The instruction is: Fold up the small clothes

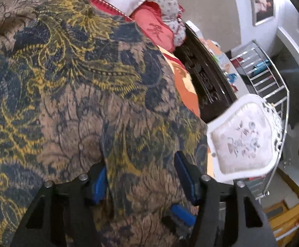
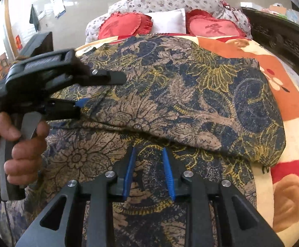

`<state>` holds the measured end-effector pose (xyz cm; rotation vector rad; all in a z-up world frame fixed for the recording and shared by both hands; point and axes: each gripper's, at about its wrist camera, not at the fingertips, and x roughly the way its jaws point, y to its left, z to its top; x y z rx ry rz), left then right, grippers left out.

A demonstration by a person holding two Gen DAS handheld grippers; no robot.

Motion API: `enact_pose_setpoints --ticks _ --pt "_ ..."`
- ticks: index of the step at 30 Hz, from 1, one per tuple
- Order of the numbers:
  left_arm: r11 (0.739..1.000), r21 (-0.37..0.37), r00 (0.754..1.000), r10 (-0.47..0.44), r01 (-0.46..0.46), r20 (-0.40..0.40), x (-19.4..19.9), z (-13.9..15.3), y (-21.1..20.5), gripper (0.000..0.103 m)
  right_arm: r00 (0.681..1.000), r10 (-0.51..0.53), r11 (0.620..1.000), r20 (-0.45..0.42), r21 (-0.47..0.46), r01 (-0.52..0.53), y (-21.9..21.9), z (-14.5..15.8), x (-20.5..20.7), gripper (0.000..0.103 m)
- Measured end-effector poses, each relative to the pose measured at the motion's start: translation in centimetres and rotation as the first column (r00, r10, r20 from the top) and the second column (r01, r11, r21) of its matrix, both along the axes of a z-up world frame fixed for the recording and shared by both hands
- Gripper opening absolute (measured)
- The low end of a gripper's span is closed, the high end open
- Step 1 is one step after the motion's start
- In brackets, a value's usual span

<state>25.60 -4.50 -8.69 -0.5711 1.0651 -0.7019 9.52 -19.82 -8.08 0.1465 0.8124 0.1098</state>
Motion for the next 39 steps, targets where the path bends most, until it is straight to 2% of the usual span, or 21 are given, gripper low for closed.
enact_pose_setpoints --ticks 1,2,6,10,12,13,18,22,25,26,28,29,31,32,33,34,35,36,37,38,39 --pt "0.999 0.041 1.000 0.023 -0.023 0.000 0.1 0.1 -0.1 0.032 1.000 -0.003 1.000 -0.001 -0.002 0.003 0.0 -0.1 0.2 0.035" --pt "0.997 0.074 0.999 0.034 -0.034 -0.006 0.1 0.2 -0.2 0.003 1.000 -0.007 1.000 0.000 -0.007 0.007 0.0 -0.2 0.3 0.035" --pt "0.992 0.107 0.997 0.066 -0.071 0.049 -1.4 1.5 0.3 0.003 1.000 -0.011 1.000 0.000 -0.007 0.011 0.1 -0.1 0.3 0.035" --pt "0.989 0.057 0.982 0.130 -0.138 0.135 -3.3 5.2 3.9 0.003 1.000 -0.018 1.000 -0.001 -0.006 0.018 0.1 -0.1 0.1 0.035" --pt "0.982 0.089 0.973 0.152 -0.169 0.174 -3.7 6.4 6.3 0.003 1.000 -0.017 1.000 -0.002 -0.012 0.017 0.2 -0.1 0.1 0.035" --pt "0.974 0.134 0.968 0.155 -0.183 0.196 -3.8 6.9 7.5 0.003 1.000 -0.018 1.000 -0.003 -0.013 0.018 0.2 -0.1 0.0 0.035" --pt "0.933 0.239 0.949 0.213 -0.268 0.230 -4.6 6.9 12.5 0.003 1.000 -0.019 1.000 -0.007 -0.008 0.019 0.2 -0.1 0.1 0.035" --pt "0.906 0.265 0.935 0.278 -0.331 0.220 -5.6 6.1 16.5 0.003 1.000 -0.019 1.000 -0.012 -0.007 0.019 0.1 -0.1 0.2 0.035" --pt "0.887 0.317 0.938 0.282 -0.335 0.203 -5.3 4.7 16.9 0.004 1.000 -0.020 1.000 -0.012 -0.005 0.020 0.1 -0.2 0.2 0.035" --pt "0.873 0.358 0.940 0.278 -0.333 0.198 -5.3 4.3 16.7 0.005 1.000 -0.020 1.000 -0.012 -0.005 0.020 0.1 -0.2 0.1 0.035" --pt "0.821 0.454 0.938 0.298 -0.347 0.179 -5.5 3.1 16.7 0.009 1.000 -0.020 1.000 -0.013 -0.005 0.020 0.1 -0.2 0.2 0.035" --pt "0.805 0.469 0.931 0.319 -0.364 0.176 -5.7 2.9 16.8 0.014 1.000 -0.021 1.000 -0.015 -0.002 0.021 0.0 -0.1 0.1 0.035" --pt "0.771 0.476 0.906 0.373 -0.422 0.199 -6.3 3.3 17.4 0.014 0.999 -0.027 0.999 -0.018 0.017 0.027 -0.4 0.3 0.0 0.035" --pt "0.746 0.485 0.890 0.391 -0.456 0.236 -6.6 3.8 17.4 0.016 0.999 -0.033 0.998 -0.004 0.049 0.033 -1.1 1.1 -0.2 0.035" --pt "0.717 0.492 0.869 0.401 -0.495 0.290 -7.0 4.7 17.4 0.024 0.999 -0.044 0.996 0.025 0.075 0.042 -1.8 1.8 -0.6 0.035" --pt "0.698 0.482 0.847 0.398 -0.529 0.353 -7.5 5.8 16.9 0.029 0.995 -0.070 0.993 0.067 0.097 0.063 -2.9 2.9 -0.9 0.035" --pt "0.705 0.465 0.840 0.386 -0.535 0.381 -7.6 6.3 16.4 0.032 0.989 -0.110 0.989 0.098 0.106 0.100 -4.2 3.8 -1.0 0.035" --pt "0.725 0.447 0.843 0.365 -0.524 0.395 -7.5 6.7 15.7 0.032 0.982 -0.149 0.984 0.114 0.112 0.137 -5.3 4.3 -1.0 0.035" --pt "0.758 0.434 0.859 0.324 -0.486 0.396 -7.4 6.7 14.4 0.032 0.973 -0.198 0.976 0.114 0.118 0.185 -6.6 4.6 -0.7 0.035" --pt "0.785 0.436 0.879 0.278 -0.440 0.386 -7.1 6.4 13.0 0.032 0.960 -0.267 0.959 0.078 0.119 0.257 -8.2 4.5 0.1 0.035" --pt "0.792 0.460 0.896 0.235 -0.402 0.378 -6.7 5.7 11.5 0.032 0.951 -0.307 0.947 0.033 0.109 0.302 -9.3 4.1 0.9 0.034"
